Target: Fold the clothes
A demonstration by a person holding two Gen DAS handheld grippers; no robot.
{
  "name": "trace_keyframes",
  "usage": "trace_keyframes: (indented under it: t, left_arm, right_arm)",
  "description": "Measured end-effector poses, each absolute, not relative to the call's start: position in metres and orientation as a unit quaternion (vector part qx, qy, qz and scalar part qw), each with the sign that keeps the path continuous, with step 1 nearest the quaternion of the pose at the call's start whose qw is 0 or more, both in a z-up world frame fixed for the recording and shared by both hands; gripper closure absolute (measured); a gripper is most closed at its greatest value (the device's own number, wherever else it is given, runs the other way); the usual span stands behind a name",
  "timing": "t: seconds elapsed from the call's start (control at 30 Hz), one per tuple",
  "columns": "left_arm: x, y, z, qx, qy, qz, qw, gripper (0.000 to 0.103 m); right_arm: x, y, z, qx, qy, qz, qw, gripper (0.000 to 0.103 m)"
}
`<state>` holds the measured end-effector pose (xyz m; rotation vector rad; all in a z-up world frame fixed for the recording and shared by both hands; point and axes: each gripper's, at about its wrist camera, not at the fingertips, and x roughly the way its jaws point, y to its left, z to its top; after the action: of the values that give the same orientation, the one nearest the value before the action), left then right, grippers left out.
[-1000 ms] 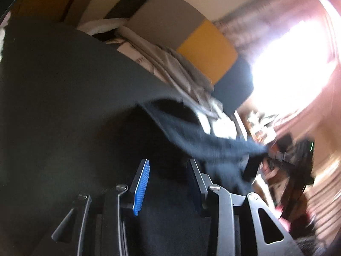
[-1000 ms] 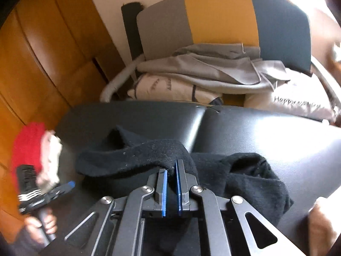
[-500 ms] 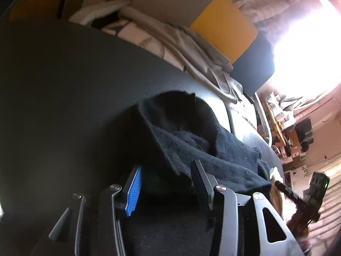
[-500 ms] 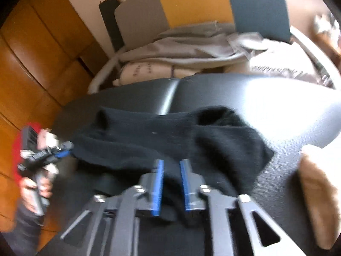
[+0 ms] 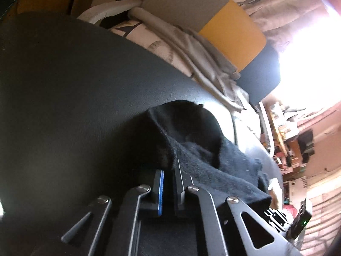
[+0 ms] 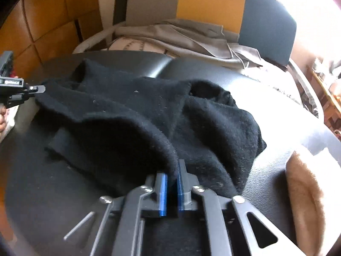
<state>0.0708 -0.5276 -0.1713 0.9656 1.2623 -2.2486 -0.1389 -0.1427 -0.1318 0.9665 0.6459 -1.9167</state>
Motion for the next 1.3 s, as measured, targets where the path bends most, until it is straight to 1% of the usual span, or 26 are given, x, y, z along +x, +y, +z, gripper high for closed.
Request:
trace_keyframes:
  t: [0.07, 0.17, 0.33, 0.37, 0.4, 0.43, 0.47, 0.5, 0.53, 0.57, 0.6, 0.67, 0.73, 0.77, 0.8, 0.83, 0.93, 1.0, 1.07, 1.17, 1.2, 1.23, 1.27, 1.3]
  left_arm:
    - [0.076, -0.535, -0.168, 0.331, 0.472, -0.799, 0.172, 0.099]
    - [0.071, -0.545, -0.154, 0.316, 0.481, -0.803, 0.156, 0.099]
    - [0.022, -0.555, -0.122, 0.319, 0.482, -0.809, 0.108, 0.098]
    - [0.013, -0.557, -0.122, 0.325, 0.491, -0.802, 0.099, 0.096]
    - [0.009, -0.559, -0.124, 0.325, 0.494, -0.8, 0.106, 0.085]
    - [0.005, -0.562, -0.125, 0.325, 0.497, -0.797, 0.113, 0.081]
    - [0.0, -0.565, -0.127, 0.324, 0.501, -0.794, 0.12, 0.08]
    - [-0.004, -0.568, -0.128, 0.324, 0.504, -0.79, 0.127, 0.079]
    - [-0.006, -0.57, -0.13, 0.322, 0.504, -0.79, 0.134, 0.078]
    - [-0.001, -0.569, -0.132, 0.317, 0.497, -0.796, 0.141, 0.076]
    - [0.005, -0.568, -0.134, 0.315, 0.485, -0.802, 0.151, 0.075]
    - [0.019, -0.558, -0.139, 0.333, 0.424, -0.821, 0.186, 0.075]
    - [0.032, -0.545, -0.143, 0.348, 0.357, -0.84, 0.213, 0.074]
    - [0.039, -0.539, -0.145, 0.351, 0.329, -0.85, 0.215, 0.073]
    - [0.045, -0.53, -0.146, 0.352, 0.299, -0.861, 0.214, 0.072]
    - [0.051, -0.52, -0.147, 0.353, 0.265, -0.872, 0.212, 0.072]
    - [0.054, -0.5, -0.159, 0.379, 0.203, -0.878, 0.211, 0.069]
    - [0.053, -0.495, -0.168, 0.39, 0.197, -0.876, 0.203, 0.067]
    - [0.047, -0.496, -0.176, 0.396, 0.207, -0.872, 0.199, 0.065]
    - [0.042, -0.5, -0.184, 0.404, 0.228, -0.86, 0.214, 0.061]
    - [0.04, -0.502, -0.188, 0.409, 0.238, -0.853, 0.221, 0.068]
    - [0.039, -0.504, -0.192, 0.412, 0.249, -0.846, 0.229, 0.081]
    - [0.04, -0.507, -0.195, 0.411, 0.258, -0.841, 0.239, 0.102]
    - [0.043, -0.508, -0.195, 0.41, 0.26, -0.838, 0.247, 0.103]
  right_arm:
    - [-0.131, -0.136, -0.123, 0.369, 0.271, -0.773, 0.439, 0.094]
    - [-0.131, -0.13, -0.102, 0.342, 0.282, -0.782, 0.439, 0.094]
    - [-0.142, -0.134, -0.062, 0.322, 0.265, -0.789, 0.451, 0.094]
    - [-0.144, -0.134, -0.059, 0.321, 0.269, -0.79, 0.448, 0.094]
    - [-0.146, -0.135, -0.056, 0.322, 0.275, -0.79, 0.444, 0.094]
    - [-0.149, -0.134, -0.057, 0.325, 0.284, -0.789, 0.438, 0.094]
    - [-0.151, -0.133, -0.06, 0.328, 0.297, -0.791, 0.423, 0.094]
    - [-0.157, -0.13, -0.065, 0.341, 0.297, -0.791, 0.412, 0.089]
    - [-0.164, -0.127, -0.071, 0.356, 0.294, -0.791, 0.401, 0.087]
    - [-0.17, -0.124, -0.077, 0.371, 0.292, -0.791, 0.39, 0.079]
    - [-0.174, -0.12, -0.081, 0.378, 0.284, -0.792, 0.385, 0.068]
    - [-0.172, -0.115, -0.088, 0.377, 0.277, -0.792, 0.393, 0.061]
    - [-0.166, -0.114, -0.093, 0.373, 0.277, -0.786, 0.408, 0.052]
    - [-0.164, -0.116, -0.095, 0.373, 0.277, -0.783, 0.414, 0.045]
    - [-0.162, -0.118, -0.097, 0.373, 0.276, -0.779, 0.421, 0.043]
    - [-0.164, -0.118, -0.099, 0.381, 0.264, -0.778, 0.425, 0.043]
    - [-0.176, -0.113, -0.104, 0.405, 0.215, -0.782, 0.422, 0.043]
    - [-0.187, -0.106, -0.106, 0.417, 0.18, -0.79, 0.413, 0.043]
    - [-0.206, -0.102, -0.111, 0.428, 0.144, -0.799, 0.397, 0.043]
    - [-0.224, -0.11, -0.123, 0.443, 0.135, -0.798, 0.385, 0.042]
    - [-0.23, -0.115, -0.129, 0.449, 0.135, -0.797, 0.381, 0.043]
    - [-0.228, -0.12, -0.128, 0.443, 0.146, -0.798, 0.382, 0.046]
    - [-0.224, -0.125, -0.126, 0.434, 0.158, -0.799, 0.384, 0.073]
    - [-0.22, -0.13, -0.124, 0.425, 0.17, -0.801, 0.386, 0.089]
